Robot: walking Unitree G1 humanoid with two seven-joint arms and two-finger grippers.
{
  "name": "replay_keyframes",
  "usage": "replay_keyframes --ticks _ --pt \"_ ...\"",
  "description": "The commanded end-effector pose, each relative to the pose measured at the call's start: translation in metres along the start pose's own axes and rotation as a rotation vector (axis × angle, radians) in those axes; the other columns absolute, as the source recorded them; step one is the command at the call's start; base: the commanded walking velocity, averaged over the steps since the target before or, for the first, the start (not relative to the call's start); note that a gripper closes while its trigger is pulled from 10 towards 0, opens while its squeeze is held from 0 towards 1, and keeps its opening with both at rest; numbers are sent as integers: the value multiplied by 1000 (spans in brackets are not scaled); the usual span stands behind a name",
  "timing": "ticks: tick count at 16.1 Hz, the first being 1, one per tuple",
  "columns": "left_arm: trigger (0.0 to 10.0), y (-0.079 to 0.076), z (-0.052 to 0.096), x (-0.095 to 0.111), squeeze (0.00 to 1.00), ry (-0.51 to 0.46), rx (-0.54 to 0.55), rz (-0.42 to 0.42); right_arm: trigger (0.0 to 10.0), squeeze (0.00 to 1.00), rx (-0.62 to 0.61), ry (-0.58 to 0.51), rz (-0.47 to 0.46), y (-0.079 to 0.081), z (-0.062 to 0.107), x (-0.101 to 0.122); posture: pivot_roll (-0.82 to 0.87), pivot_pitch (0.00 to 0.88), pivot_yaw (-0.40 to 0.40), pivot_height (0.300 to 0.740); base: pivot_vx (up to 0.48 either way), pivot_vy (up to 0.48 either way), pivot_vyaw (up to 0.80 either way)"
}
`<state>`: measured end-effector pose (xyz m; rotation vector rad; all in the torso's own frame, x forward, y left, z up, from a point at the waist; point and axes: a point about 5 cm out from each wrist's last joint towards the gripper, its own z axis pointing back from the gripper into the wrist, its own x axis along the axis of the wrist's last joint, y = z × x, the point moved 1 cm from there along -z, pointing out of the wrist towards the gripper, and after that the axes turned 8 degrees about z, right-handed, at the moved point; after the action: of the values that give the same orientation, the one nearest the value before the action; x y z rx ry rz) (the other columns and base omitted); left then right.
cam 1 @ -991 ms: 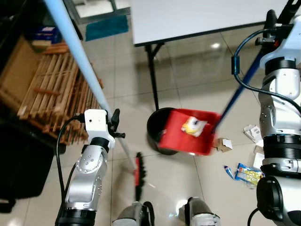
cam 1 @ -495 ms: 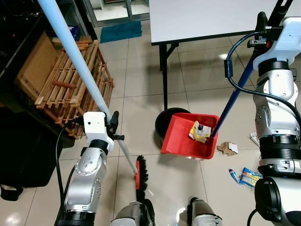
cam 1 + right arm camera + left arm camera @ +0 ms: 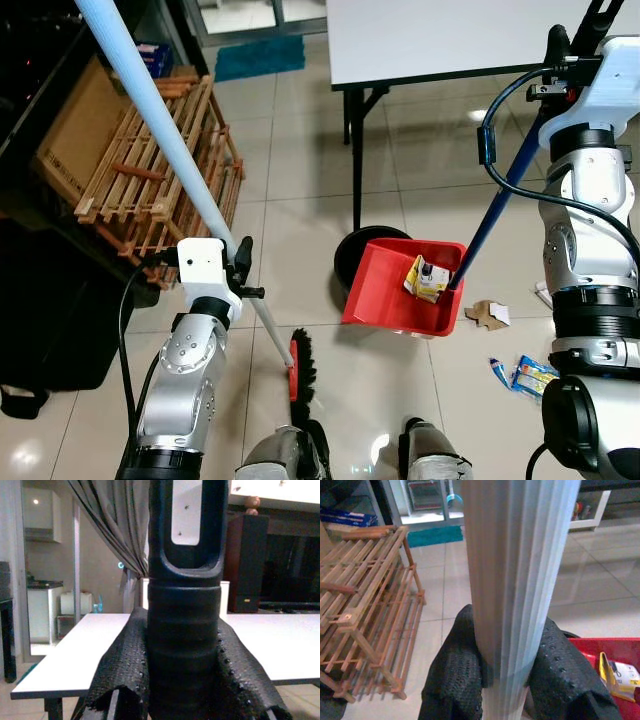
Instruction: Sweep floor
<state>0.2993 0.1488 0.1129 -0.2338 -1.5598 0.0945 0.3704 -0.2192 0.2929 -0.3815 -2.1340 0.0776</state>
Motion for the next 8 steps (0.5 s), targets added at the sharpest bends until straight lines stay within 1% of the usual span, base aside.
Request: replay_keyframes --ticks 1,4,8 --pt "10000 5 2 6 0 -20 15 -15 10000 0 2 -23 17 -1 -3 5 -157 193 151 740 0 0 0" --pt "10000 8 6 3 0 -6 20 -23 10000 0 0 -12 53 -7 -8 2 -147 203 157 740 0 0 0" --pt "10000 15 13 -3 0 27 17 -49 10000 0 -15 45 56 -15 -10 -14 -131 217 170 740 0 0 0"
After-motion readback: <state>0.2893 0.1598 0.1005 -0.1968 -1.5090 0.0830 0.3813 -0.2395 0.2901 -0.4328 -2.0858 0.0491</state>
